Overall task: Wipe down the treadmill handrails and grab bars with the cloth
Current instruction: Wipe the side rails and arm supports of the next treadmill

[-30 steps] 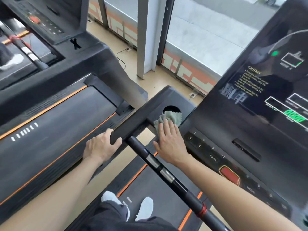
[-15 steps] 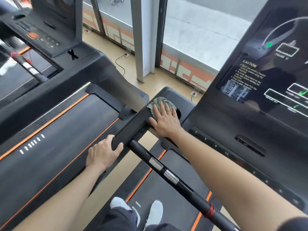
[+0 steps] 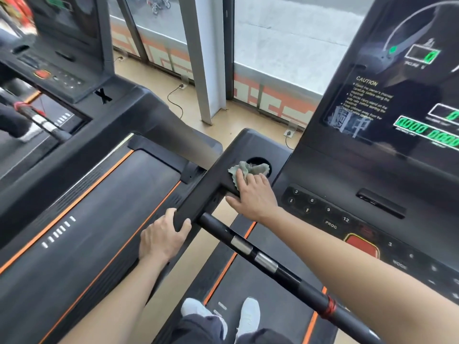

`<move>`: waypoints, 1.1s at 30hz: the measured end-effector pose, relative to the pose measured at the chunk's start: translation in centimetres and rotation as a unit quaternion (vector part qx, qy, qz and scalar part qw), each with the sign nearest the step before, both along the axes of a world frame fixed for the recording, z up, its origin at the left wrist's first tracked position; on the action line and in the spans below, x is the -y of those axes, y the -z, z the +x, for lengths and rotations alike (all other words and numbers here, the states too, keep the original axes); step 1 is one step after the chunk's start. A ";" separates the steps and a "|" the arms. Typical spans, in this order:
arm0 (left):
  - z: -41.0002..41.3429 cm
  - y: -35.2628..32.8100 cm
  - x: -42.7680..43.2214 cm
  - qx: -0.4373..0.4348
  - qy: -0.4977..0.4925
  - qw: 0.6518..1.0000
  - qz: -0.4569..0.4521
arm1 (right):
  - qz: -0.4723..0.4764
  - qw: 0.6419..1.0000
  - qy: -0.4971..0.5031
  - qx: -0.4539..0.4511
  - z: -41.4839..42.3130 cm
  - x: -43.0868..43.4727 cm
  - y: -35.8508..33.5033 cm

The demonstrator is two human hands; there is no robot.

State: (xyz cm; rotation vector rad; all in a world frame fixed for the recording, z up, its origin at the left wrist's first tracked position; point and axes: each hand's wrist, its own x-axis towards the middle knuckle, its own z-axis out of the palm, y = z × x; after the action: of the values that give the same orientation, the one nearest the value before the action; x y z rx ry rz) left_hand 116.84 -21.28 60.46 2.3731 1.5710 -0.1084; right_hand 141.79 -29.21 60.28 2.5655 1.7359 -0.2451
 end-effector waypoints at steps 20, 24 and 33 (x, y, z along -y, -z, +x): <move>-0.3 0.2 0.1 0.005 -0.004 1.000 -0.001 | -0.002 0.999 -0.042 0.002 3.4 3.9 -1.5; -0.2 0.1 0.1 -0.003 0.002 1.000 0.003 | -0.011 0.996 -0.070 -0.048 0.4 4.0 -0.7; -0.3 -0.1 0.1 0.002 0.005 1.000 -0.001 | 0.002 0.994 -0.089 -0.065 0.7 -2.1 -0.2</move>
State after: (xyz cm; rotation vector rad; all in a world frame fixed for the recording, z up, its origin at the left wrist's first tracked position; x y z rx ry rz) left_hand 116.55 -21.38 60.56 2.3786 1.5554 -0.1070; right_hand 142.51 -27.16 60.50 2.4265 1.9968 -0.4095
